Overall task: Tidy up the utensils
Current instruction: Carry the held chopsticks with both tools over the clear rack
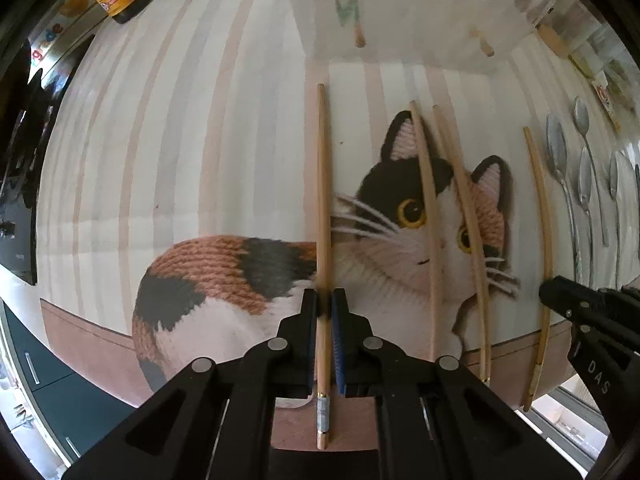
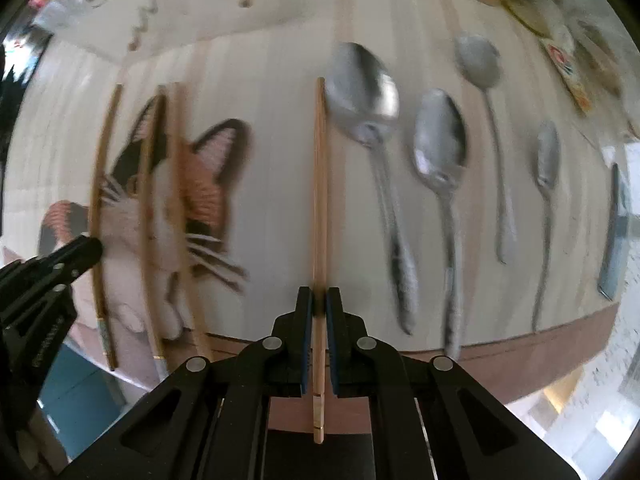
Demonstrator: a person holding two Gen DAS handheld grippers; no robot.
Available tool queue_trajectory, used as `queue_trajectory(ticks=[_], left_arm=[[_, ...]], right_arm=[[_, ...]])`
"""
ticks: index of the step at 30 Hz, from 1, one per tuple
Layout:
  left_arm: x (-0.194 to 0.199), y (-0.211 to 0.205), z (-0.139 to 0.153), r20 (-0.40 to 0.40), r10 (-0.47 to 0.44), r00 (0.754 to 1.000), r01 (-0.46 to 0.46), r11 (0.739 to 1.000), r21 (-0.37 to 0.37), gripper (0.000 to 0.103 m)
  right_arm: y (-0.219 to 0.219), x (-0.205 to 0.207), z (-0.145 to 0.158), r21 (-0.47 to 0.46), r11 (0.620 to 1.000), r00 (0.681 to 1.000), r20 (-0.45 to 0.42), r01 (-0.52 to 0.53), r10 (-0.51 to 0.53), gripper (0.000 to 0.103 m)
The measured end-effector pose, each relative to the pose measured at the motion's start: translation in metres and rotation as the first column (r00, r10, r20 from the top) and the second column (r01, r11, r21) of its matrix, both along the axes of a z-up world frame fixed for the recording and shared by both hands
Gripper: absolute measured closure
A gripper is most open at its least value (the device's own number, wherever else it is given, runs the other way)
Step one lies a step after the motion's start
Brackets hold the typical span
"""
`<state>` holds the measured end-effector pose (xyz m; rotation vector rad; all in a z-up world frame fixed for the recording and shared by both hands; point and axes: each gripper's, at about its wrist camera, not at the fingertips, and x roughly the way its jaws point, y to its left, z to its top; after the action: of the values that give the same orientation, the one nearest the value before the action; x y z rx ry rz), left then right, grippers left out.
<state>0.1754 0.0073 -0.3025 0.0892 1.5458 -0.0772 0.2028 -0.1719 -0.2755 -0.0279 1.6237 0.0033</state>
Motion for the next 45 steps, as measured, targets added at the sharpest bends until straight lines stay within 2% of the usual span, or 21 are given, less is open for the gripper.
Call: queue_trajectory(ticks=[5,9,14,23,26,28,31,38,45], left_arm=[[0.004,0.008,0.000,-0.004,-0.007,1.000,0.007,1.000,0.001,0.098],[0.008,0.014,0.006,-0.012,0.010,1.000,-0.011,1.000,-0.019,0.098],[0.015,0.022,0.005,-0.021,0.001,1.000,-0.001,1.000,-0.021,0.098],[0.026,0.011,0.005,-0.021,-0.004,1.000,0.004,1.000,-0.013,0.098],[0.025,0.006,0.005,-0.009,-0.012,1.000,0.012,1.000,-0.008,0.098],[0.021,0.006,0.006,-0.002,-0.004,1.000,0.004,1.000,0.007,0.098],[0.013,0.015,0.012,0.016,0.007,1.000,-0.008,1.000,0.019,0.099],[0.007,0.043,0.044,0.087,0.036,0.996,-0.041,0.998,0.048,0.099],[0.008,0.070,0.103,0.192,0.105,0.976,-0.111,0.994,0.020,0.099]], right_arm=[[0.006,-0.003,0.002,-0.005,1.000,1.000,-0.003,-0.006,0.006,0.095],[0.007,0.001,-0.004,-0.008,1.000,0.999,-0.050,-0.008,0.007,0.092],[0.015,-0.010,-0.006,-0.028,0.999,0.999,-0.048,-0.020,0.019,0.090],[0.037,-0.003,-0.009,-0.038,0.999,0.999,-0.048,-0.002,0.001,0.088],[0.033,-0.001,-0.013,-0.038,0.999,0.999,-0.035,0.010,-0.011,0.089],[0.025,0.002,-0.016,-0.038,0.999,1.000,-0.021,0.013,-0.014,0.096],[0.023,-0.005,-0.014,-0.012,0.999,0.999,-0.016,0.031,-0.031,0.096],[0.028,-0.012,0.017,0.061,0.998,0.999,0.030,0.023,-0.025,0.096],[0.028,-0.008,0.072,0.153,0.988,0.994,0.107,-0.002,-0.015,0.096]])
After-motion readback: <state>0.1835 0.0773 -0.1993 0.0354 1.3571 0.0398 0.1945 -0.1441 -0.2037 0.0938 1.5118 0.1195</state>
